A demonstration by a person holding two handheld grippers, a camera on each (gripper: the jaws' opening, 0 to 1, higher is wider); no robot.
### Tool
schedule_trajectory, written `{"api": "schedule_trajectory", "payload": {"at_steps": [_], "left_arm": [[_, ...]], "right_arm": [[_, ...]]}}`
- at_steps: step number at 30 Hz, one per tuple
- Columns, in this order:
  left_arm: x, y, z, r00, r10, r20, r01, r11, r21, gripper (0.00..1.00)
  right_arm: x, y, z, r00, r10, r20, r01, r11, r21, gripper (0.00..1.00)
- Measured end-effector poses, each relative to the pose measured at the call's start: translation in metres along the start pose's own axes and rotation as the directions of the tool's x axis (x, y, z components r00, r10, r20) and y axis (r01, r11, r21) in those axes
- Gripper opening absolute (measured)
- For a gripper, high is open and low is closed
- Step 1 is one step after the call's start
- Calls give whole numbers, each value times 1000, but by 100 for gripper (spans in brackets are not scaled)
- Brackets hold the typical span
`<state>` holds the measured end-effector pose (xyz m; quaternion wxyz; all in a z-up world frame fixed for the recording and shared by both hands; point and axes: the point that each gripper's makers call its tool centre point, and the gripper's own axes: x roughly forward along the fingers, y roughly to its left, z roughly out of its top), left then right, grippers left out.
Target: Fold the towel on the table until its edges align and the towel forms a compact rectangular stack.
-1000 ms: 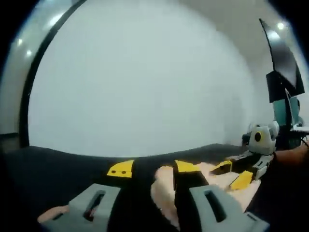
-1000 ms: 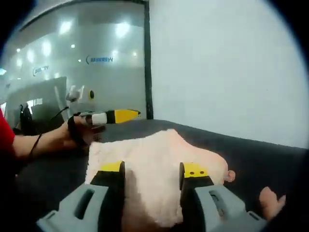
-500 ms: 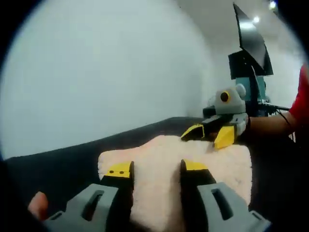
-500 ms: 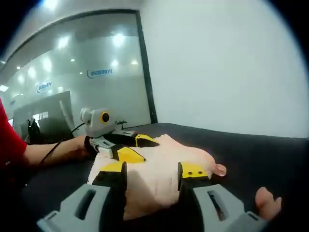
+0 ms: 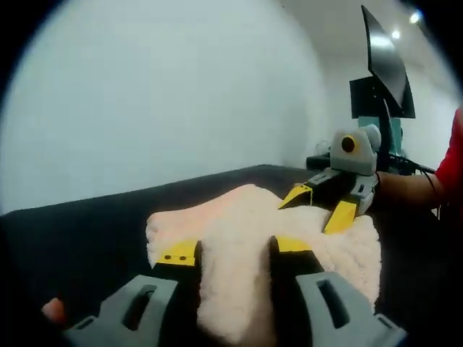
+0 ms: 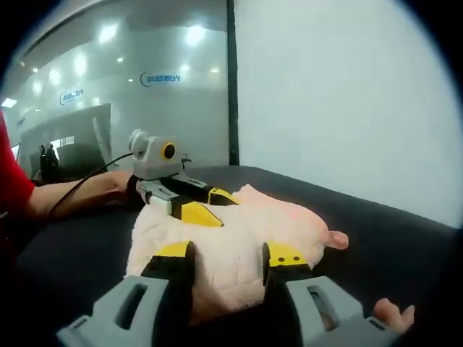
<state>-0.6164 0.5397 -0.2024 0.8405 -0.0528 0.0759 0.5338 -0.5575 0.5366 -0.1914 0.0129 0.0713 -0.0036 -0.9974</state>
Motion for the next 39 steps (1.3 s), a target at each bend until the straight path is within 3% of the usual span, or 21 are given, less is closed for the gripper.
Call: {"api": "schedule_trajectory", "payload": {"at_steps": [5,7,9,11,12,15,17,19,20,21,27,29,31,32,33,34,35,36,37,38,39], "left_arm": [[-8,-1,8,1000,-15,22,15,1000,21,37],[-17,1,30,993,-23,120,19,999,36,37],[-32,10,64,959,-21,283,29,999,-26,37],[-52,6,88,913,-42,406,69,996,-52,39],[-55,17,87,913,-55,404,76,996,-38,41],[-47,-8,60,951,-148,273,151,988,8,48],[-34,-14,29,983,-150,105,149,989,18,50],[-26,-15,-10,986,-145,-86,141,989,-48,54],[-23,-9,-3,990,-139,-29,138,990,-37,54],[-25,-10,-1,990,-139,-37,138,990,-35,54],[-32,-4,9,994,-110,-26,109,993,-37,53],[-40,3,30,996,-72,50,75,995,-65,46],[-58,29,52,989,53,139,-32,989,-147,37],[-69,41,52,987,99,129,-71,976,-208,32],[-77,44,50,986,107,126,-72,964,-254,32],[-84,37,41,988,119,97,-69,908,-413,32],[-89,33,34,993,88,76,-30,828,-560,37],[-93,17,29,996,69,63,-13,770,-638,42],[-98,16,29,995,83,50,-27,735,-677,48],[-100,15,30,994,100,43,-44,733,-678,57],[-102,12,31,994,97,41,-45,748,-662,65]], "right_arm": [[-4,1,8,999,11,35,-8,997,-82,36],[-12,2,19,998,15,69,-12,999,-34,36],[-15,1,36,987,38,158,-35,999,-23,37],[-19,7,37,985,44,165,-41,999,-20,41],[-18,10,37,985,53,165,-51,999,-16,46],[-11,20,30,987,87,137,-83,996,-31,50],[-8,25,24,990,89,107,-85,996,-42,51],[-6,23,12,996,71,55,-70,997,-28,50],[-2,23,1,998,67,2,-67,997,-29,49],[3,23,-1,998,62,-4,-62,995,-74,48],[-2,19,10,998,60,6,-59,998,-26,49],[-11,9,27,1000,10,26,-13,992,122,46],[-28,-8,50,994,-69,88,39,951,306,37],[-38,-21,52,988,-129,81,83,902,424,37],[-47,-33,49,981,-188,48,134,831,539,36],[-55,-43,41,972,-236,-6,185,747,639,37],[-62,-48,31,962,-263,-69,232,663,712,37],[-68,-47,20,955,-266,-130,269,596,756,37],[-71,-41,7,949,-250,-192,304,564,768,37],[-72,-38,-4,935,-242,-260,354,569,742,37],[-68,-33,-2,936,-256,-241,349,593,726,37]]}}
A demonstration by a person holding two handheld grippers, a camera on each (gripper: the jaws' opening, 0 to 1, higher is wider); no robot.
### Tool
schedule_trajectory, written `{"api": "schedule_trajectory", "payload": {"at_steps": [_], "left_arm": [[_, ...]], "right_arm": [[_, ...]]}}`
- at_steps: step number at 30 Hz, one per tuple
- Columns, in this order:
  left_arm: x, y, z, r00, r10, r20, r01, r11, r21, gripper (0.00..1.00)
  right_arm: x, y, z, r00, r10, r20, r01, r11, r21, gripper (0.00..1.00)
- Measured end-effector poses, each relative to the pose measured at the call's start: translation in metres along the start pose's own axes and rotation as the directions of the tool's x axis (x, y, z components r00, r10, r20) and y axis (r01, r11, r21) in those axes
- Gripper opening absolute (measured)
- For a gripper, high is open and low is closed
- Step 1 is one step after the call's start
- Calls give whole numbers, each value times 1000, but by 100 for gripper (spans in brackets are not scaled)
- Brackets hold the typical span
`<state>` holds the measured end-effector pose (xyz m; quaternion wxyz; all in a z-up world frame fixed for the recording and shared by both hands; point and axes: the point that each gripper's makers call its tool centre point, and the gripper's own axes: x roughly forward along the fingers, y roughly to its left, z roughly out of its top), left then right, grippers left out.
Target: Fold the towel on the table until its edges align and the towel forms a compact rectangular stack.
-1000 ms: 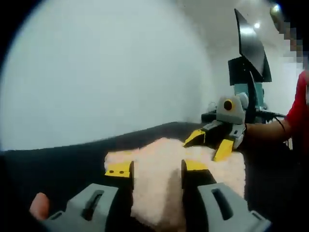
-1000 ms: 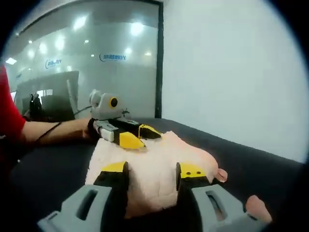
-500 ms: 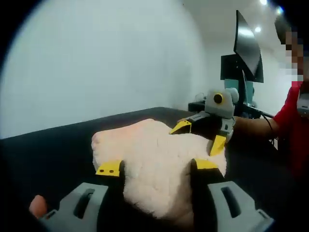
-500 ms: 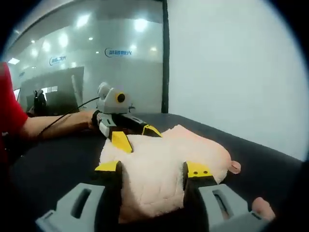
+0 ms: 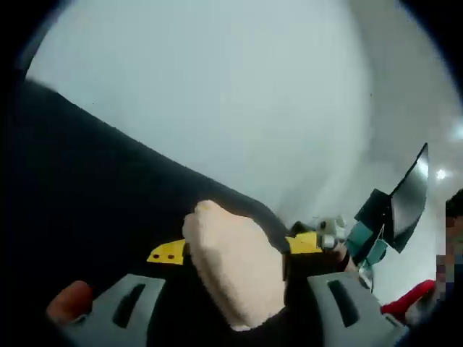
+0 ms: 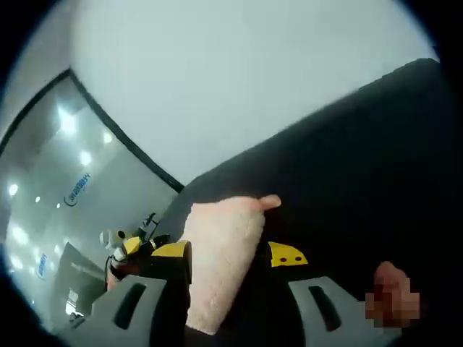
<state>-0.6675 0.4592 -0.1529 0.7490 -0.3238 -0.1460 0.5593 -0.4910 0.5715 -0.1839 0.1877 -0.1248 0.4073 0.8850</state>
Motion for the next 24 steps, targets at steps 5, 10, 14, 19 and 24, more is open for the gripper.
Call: {"api": "schedule_trajectory", "payload": {"at_steps": [5,10,14,19,24], "left_arm": [[22,1,-48,982,51,-181,-56,998,-21,74],[31,24,-53,966,166,-200,-164,986,23,51],[38,21,-62,961,175,-213,-163,984,71,31],[46,6,-76,965,128,-228,-109,990,95,25],[43,-13,-73,981,62,-185,-48,996,79,13]], "right_arm": [[15,-15,-26,995,-72,-69,74,997,18,35],[24,-4,-31,995,-94,-44,93,995,-19,35],[35,6,-37,996,-91,-26,90,996,-22,29],[40,10,-44,998,-60,-27,60,998,-11,19],[32,11,-37,1000,-2,-15,2,999,41,11]]}}
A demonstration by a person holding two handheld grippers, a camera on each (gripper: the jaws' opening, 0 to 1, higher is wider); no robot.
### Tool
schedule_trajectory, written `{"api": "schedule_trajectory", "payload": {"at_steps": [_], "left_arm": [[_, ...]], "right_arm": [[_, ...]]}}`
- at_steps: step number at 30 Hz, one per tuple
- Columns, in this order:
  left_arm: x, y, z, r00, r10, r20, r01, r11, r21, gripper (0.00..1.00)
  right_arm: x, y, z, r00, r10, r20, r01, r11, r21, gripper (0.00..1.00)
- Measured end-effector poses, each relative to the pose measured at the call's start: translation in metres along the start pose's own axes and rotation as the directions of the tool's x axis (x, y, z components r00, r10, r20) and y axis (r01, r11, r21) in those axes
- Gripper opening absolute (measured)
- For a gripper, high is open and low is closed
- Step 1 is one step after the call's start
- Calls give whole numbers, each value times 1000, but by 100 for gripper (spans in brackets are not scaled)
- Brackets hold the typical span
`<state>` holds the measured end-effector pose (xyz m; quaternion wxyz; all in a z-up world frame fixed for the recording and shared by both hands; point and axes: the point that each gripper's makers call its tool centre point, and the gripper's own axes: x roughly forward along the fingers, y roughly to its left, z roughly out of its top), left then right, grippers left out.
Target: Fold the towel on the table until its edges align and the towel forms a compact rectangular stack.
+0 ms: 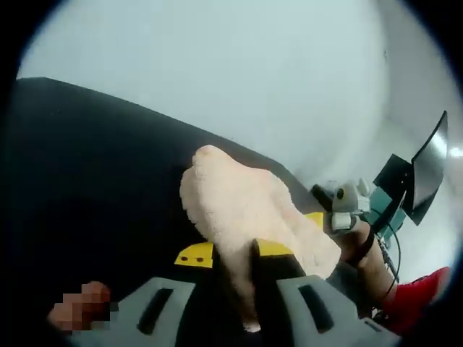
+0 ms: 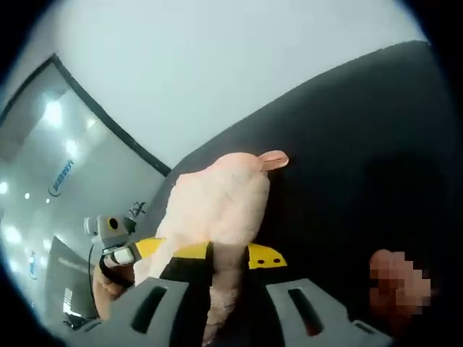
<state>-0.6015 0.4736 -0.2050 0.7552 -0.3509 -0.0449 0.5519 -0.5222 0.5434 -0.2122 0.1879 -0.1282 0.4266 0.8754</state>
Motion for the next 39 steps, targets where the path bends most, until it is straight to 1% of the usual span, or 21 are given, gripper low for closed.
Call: {"api": "schedule_trajectory", "payload": {"at_steps": [1,2,3,4,6,7,8,9,10,11,12,14,15,17,18,19,23,27,32,35,39], "left_arm": [[1,-13,3,999,-46,21,46,999,1,12],[-1,-27,7,996,-82,36,82,997,8,12],[-3,-34,6,995,-89,42,89,996,6,11],[-2,-42,2,994,-104,36,103,995,12,11],[1,-59,-8,994,-110,1,110,994,23,11],[1,-64,-13,994,-109,-17,110,993,50,11],[1,-75,-16,993,-114,-21,115,992,52,11],[1,-88,-20,991,-130,-19,130,990,47,11],[2,-106,-25,985,-170,-12,171,985,26,11],[1,-122,-32,980,-199,-17,200,980,22,11],[1,-135,-39,979,-205,-22,206,978,33,11],[2,-160,-56,975,-217,-49,220,972,85,11],[3,-170,-65,975,-212,-64,218,970,104,11],[5,-194,-81,974,-212,-80,220,967,125,11],[8,-170,-61,972,-220,-88,229,966,117,11],[10,-156,-49,969,-226,-95,237,965,114,11],[8,-178,-62,961,-251,-116,264,958,114,11],[10,-204,-77,954,-261,-144,281,950,139,11],[5,-230,-94,954,-258,-152,282,944,173,11],[1,-238,-107,953,-259,-156,284,944,169,11],[0,-237,-116,954,-256,-156,279,948,150,11]], "right_arm": [[-2,3,1,1000,4,1,-4,1000,-4,10],[-7,8,1,1000,8,-2,-8,999,-32,10],[-10,7,5,1000,-4,-16,3,998,-65,9],[-16,5,9,1000,-23,-9,22,996,-86,9],[-30,3,11,1000,-24,-12,23,996,-83,8],[-39,-1,11,1000,-23,-13,21,997,-81,8],[-49,-3,11,1000,-17,-15,16,998,-69,8],[-62,-5,10,1000,-11,-15,10,999,-51,8],[-75,-7,10,1000,-8,-6,7,999,-37,8],[-89,-10,9,1000,-6,1,6,1000,-21,8],[-102,-12,8,1000,-5,8,5,1000,-12,8],[-121,-13,4,1000,-3,21,3,1000,-3,8],[-130,-14,2,1000,-9,25,9,1000,-7,8],[-153,-19,-4,998,-38,42,40,998,-48,8],[-161,-22,-7,998,-50,42,53,996,-73,8],[-170,-25,-14,997,-65,38,68,993,-97,8],[-203,-30,-32,998,-54,39,57,995,-86,8],[-236,-33,-45,997,-51,50,54,995,-80,8],[-265,-34,-56,996,-32,78,36,998,-56,8],[-274,-37,-63,997,-28,76,32,998,-49,8],[-280,-41,-76,998,-34,55,36,999,-38,9]]}}
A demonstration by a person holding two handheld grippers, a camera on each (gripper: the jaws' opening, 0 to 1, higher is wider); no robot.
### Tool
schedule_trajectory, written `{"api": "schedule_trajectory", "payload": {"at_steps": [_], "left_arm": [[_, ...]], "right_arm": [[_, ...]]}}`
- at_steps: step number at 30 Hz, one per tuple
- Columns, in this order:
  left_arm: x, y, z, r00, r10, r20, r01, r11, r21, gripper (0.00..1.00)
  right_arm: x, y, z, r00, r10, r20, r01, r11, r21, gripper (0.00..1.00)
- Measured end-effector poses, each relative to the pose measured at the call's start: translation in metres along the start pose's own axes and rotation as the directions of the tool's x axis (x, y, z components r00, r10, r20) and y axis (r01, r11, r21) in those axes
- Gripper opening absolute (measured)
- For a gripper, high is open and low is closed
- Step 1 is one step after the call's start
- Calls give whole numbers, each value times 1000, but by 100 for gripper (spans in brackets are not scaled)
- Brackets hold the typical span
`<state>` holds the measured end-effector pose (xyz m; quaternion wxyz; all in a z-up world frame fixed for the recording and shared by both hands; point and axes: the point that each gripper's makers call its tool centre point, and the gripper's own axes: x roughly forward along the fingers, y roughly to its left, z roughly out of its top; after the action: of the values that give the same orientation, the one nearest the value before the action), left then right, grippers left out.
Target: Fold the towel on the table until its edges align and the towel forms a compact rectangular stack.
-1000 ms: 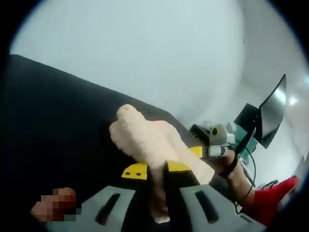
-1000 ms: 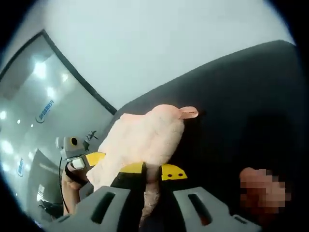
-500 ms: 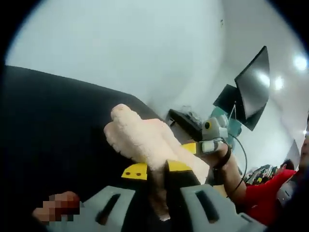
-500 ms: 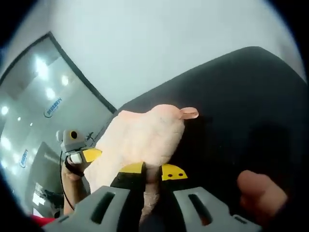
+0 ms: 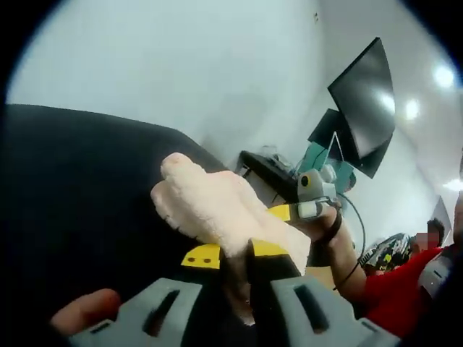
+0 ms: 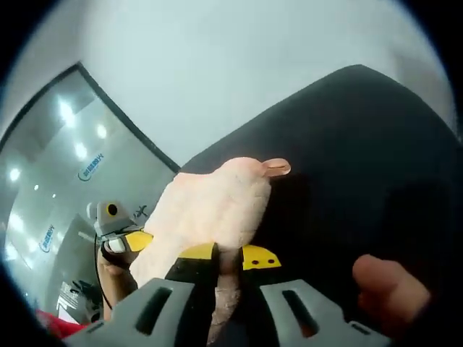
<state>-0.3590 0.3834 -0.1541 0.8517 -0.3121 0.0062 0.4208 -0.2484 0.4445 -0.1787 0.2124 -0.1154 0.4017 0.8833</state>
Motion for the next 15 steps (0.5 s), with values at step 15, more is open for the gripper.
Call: {"api": "schedule_trajectory", "payload": {"at_steps": [15], "left_arm": [[-1,25,-29,995,104,9,-104,990,97,36]], "right_arm": [[-31,-37,-6,980,-73,184,104,980,-170,18]]}}
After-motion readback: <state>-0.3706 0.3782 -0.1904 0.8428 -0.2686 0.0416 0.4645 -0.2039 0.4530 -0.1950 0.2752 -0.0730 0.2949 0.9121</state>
